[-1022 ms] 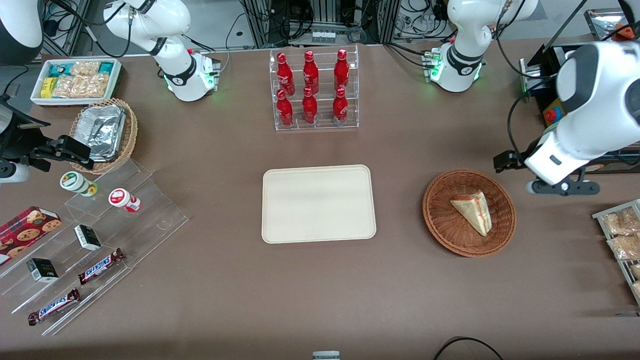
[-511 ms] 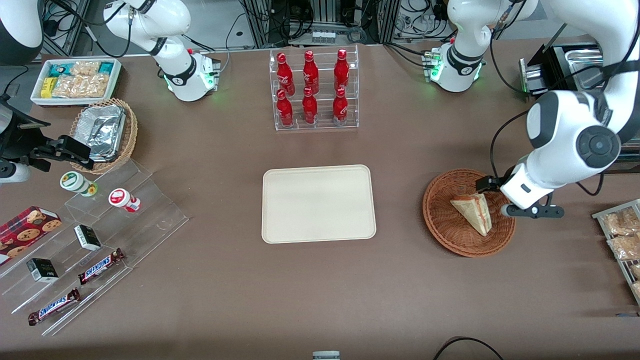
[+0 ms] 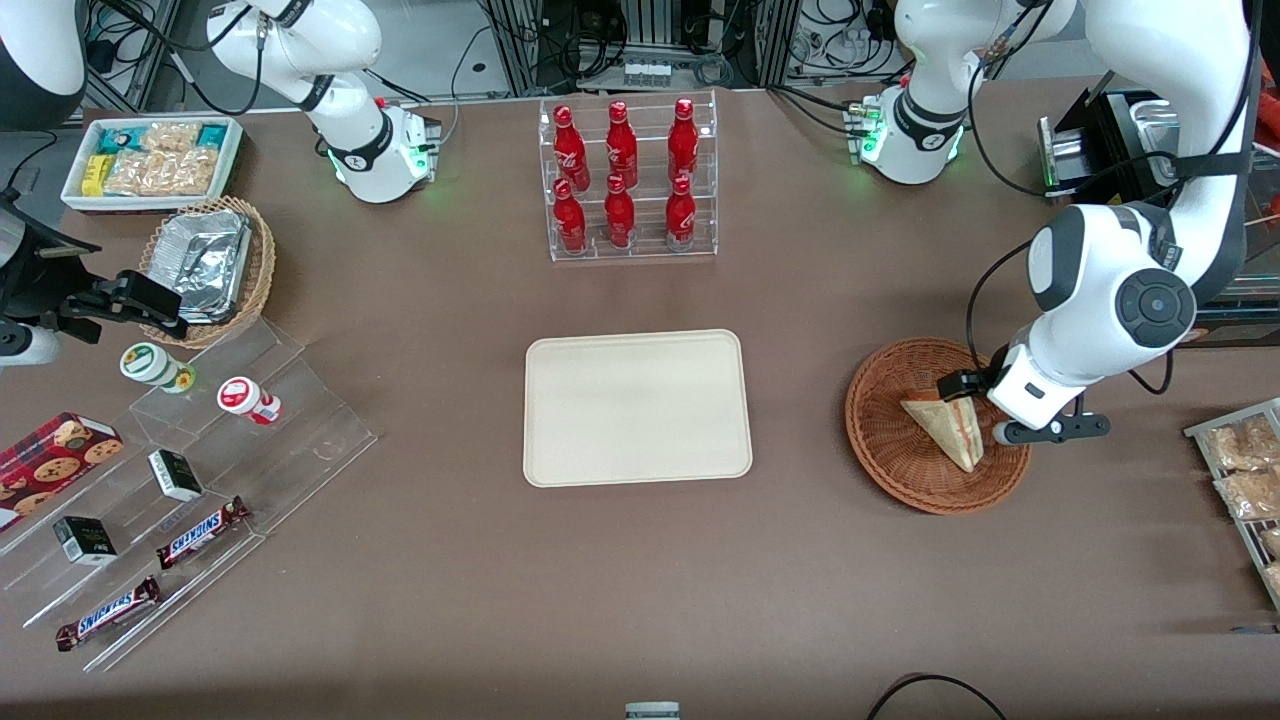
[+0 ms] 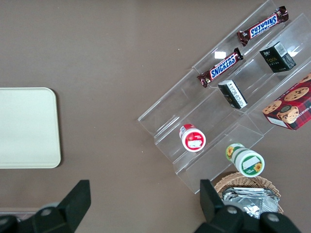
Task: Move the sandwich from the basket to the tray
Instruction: 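Lower the left gripper and close it on the wrapped sandwich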
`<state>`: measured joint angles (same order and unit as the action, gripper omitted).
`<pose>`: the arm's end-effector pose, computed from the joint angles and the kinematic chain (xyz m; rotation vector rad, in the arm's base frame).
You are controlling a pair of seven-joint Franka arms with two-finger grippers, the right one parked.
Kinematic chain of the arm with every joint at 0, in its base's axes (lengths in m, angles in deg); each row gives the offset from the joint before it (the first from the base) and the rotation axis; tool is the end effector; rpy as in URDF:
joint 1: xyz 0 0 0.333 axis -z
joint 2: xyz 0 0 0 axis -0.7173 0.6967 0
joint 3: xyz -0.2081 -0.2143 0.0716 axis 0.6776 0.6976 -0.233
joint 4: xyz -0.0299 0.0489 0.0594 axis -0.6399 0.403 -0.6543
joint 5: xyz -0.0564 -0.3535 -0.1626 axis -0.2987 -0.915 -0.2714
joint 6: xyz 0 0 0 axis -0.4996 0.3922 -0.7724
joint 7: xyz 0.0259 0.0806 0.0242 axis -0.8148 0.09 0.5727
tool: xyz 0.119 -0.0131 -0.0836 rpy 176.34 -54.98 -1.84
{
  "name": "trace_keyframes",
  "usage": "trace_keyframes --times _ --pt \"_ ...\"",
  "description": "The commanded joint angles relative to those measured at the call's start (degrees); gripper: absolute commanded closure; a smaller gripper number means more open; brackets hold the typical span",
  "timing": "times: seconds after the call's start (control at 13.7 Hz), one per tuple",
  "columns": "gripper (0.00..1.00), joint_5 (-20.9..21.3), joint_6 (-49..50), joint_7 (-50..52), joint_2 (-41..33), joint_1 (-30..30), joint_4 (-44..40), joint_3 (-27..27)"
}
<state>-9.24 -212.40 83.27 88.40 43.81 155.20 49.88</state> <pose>0.5691 -0.0533 0.2918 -3.1203 -0.2501 0.1439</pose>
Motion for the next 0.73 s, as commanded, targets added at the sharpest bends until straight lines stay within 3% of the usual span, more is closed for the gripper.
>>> trace_keyframes --times 0.0,0.29,0.66 --pt "0.0 0.1 -5.0 10.4 -2.0 0.3 4.8 0.0" --pt "0.0 0.1 -14.0 26.2 -2.1 0.3 9.5 0.0" --pt "0.0 0.1 -14.0 28.1 -0.5 0.3 9.6 0.0"
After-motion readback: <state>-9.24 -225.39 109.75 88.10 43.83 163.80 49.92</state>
